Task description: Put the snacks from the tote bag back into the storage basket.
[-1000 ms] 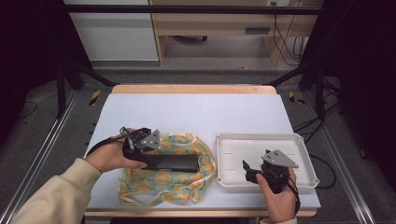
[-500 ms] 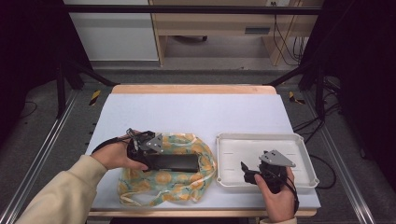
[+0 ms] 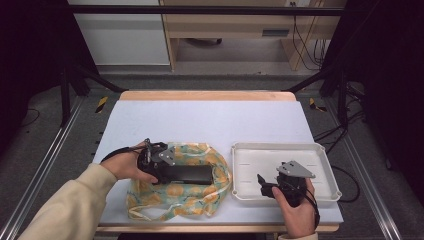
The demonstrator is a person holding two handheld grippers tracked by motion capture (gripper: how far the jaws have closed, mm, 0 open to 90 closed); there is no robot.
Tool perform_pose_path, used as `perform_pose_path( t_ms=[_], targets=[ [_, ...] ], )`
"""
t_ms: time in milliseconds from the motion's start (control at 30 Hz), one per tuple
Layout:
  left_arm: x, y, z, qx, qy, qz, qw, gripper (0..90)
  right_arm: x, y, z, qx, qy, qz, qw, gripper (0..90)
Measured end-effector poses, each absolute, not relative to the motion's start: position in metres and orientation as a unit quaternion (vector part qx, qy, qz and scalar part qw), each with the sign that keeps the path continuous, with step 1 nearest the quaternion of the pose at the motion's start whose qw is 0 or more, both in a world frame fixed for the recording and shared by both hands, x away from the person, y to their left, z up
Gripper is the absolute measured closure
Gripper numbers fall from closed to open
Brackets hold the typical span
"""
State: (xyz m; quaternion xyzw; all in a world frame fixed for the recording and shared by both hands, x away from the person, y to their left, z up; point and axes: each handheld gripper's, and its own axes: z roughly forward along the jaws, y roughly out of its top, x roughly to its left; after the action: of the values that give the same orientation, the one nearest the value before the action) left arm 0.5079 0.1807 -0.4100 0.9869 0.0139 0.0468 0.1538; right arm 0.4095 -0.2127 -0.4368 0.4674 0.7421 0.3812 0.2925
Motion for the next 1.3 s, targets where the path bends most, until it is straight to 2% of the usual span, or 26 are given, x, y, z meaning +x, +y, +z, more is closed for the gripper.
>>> perform_pose_path(
  t_ms=[233, 267, 667, 1300],
  targets=[
    [0.509, 0.188, -0.417, 0.987, 0.034, 0.032, 0.157, 36.4, 0.41, -0.212, -0.438, 0.467, 0.745, 0.377, 0.292, 9.9],
    [0.513, 0.188, -0.418, 0.988, 0.005, 0.04, 0.152, 36.5, 0.41, -0.212, -0.438, 0.466, 0.746, 0.376, 0.292, 9.9],
    [0.512, 0.189, -0.423, 0.989, -0.007, 0.048, 0.141, 41.6, 0.41, -0.211, -0.439, 0.467, 0.748, 0.374, 0.288, 9.5],
    [0.502, 0.208, -0.379, 0.975, -0.004, 0.067, 0.211, 42.4, 0.412, -0.208, -0.435, 0.457, 0.752, 0.384, 0.279, 9.2]
  ],
)
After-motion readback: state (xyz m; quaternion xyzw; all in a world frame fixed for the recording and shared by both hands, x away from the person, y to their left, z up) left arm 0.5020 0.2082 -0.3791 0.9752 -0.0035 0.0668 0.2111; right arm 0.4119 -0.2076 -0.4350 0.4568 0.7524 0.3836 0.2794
